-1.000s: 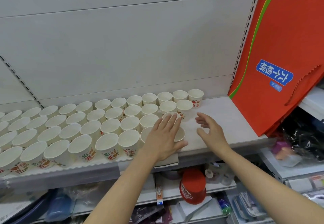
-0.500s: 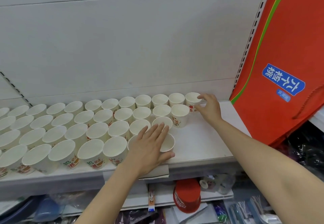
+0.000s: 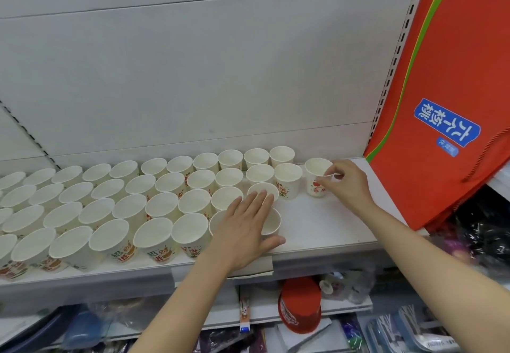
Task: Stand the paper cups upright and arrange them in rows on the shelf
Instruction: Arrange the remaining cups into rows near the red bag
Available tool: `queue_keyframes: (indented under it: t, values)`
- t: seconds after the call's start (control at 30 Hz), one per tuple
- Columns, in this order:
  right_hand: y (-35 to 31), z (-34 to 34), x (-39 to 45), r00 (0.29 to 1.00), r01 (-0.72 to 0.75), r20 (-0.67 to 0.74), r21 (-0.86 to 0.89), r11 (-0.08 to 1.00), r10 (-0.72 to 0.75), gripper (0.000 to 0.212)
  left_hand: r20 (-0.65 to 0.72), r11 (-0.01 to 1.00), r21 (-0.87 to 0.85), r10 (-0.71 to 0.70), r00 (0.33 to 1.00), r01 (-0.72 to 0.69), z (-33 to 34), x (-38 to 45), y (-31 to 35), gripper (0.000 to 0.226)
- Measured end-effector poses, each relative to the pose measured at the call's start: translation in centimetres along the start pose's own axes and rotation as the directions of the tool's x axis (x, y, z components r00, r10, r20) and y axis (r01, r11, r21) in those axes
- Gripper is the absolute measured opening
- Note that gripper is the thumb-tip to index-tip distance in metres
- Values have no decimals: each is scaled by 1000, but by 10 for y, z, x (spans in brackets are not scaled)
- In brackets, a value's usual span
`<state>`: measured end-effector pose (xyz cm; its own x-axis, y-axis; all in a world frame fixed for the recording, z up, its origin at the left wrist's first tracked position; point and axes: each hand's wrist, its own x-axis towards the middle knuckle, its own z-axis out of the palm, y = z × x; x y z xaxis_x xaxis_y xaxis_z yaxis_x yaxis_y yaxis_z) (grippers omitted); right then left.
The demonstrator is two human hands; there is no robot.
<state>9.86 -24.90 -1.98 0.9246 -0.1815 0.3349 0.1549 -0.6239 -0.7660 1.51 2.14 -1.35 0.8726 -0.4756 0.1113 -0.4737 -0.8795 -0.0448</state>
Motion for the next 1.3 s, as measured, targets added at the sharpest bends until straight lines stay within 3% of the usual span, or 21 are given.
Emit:
queue_keyframes:
  t: [0.33, 0.57, 0.8, 0.97, 1.2, 1.3]
  values:
    - [-29, 19, -72, 983, 155, 92, 31, 987, -157, 23, 31, 1000, -5, -29, 999, 29, 7, 5, 1, 101]
    - [-30, 32, -71, 992, 88, 89, -3, 996, -87, 26, 42, 999, -19, -29, 999, 29, 4, 7, -3, 91]
    - [-39, 34, -75, 990, -54, 134, 84, 995, 42, 72, 27, 997, -46, -60, 998, 61, -2, -2, -11, 94]
    - [-41, 43, -73, 995, -23, 102, 45, 999, 18, 60, 26, 998, -29, -63, 998, 64, 0, 0, -9, 90]
    - [-42, 36, -81, 998, -26, 56, -4, 1000, 26, 73, -29, 995, -54, -87, 996, 86, -10, -15, -10, 95]
    - [-53, 29, -97, 993, 119, -2, -69, 990, -120, 59, -106, 986, -88, -148, 983, 139, -15, -39, -16, 101]
